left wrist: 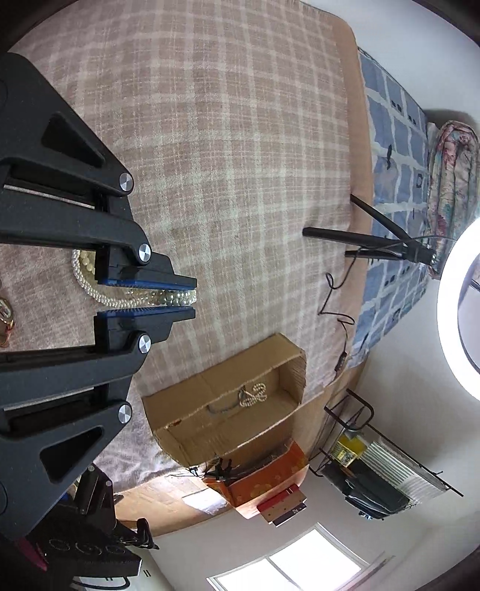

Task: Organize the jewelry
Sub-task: 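Carry the necklace in the left tool while the right tool carries the earring to the box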

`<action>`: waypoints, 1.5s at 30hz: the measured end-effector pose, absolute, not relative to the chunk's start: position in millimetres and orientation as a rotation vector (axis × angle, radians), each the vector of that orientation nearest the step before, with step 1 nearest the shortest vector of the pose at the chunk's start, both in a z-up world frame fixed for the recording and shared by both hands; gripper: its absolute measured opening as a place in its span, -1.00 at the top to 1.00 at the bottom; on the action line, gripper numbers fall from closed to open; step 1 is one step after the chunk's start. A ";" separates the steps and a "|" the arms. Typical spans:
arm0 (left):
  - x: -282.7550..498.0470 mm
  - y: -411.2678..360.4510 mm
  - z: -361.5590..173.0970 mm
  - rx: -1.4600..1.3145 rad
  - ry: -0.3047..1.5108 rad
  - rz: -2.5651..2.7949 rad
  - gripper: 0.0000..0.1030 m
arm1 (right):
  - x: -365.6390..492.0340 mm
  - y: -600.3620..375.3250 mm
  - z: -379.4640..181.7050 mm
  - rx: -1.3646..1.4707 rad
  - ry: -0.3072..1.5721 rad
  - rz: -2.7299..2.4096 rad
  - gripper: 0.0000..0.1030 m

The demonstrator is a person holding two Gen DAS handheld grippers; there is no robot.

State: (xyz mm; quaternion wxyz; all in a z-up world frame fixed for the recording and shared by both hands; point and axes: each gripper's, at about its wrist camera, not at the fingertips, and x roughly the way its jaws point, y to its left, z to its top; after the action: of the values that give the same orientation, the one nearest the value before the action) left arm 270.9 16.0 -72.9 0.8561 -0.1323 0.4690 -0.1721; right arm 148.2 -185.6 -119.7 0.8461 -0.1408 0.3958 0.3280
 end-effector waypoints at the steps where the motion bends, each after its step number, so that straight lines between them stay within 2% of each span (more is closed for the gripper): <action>1: 268.7 14.1 -66.7 -0.281 0.973 -0.371 0.88 | 148.4 -187.2 -117.5 -0.295 0.830 0.687 0.84; 9: 259.2 -7.8 -21.2 -0.292 0.886 -0.450 0.88 | 153.9 -207.7 -96.3 -0.259 0.774 0.636 0.84; 24: 280.8 -62.1 31.5 -0.243 0.781 -0.529 0.88 | 182.4 -268.8 -61.8 -0.155 0.691 0.486 0.84; 34: 317.5 -105.6 44.5 -0.239 0.764 -0.566 0.88 | 207.3 -313.9 -57.2 -0.085 0.664 0.378 0.84; 45: 364.4 -149.8 30.2 -0.243 0.790 -0.563 0.88 | 239.5 -352.8 -85.8 -0.022 0.722 0.306 0.84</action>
State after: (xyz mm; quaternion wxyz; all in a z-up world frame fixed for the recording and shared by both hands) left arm 364.4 -149.8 30.2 0.8776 -0.1166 0.3787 -0.2699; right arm 239.5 -352.8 -85.8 0.9241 -0.0105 0.3518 0.1491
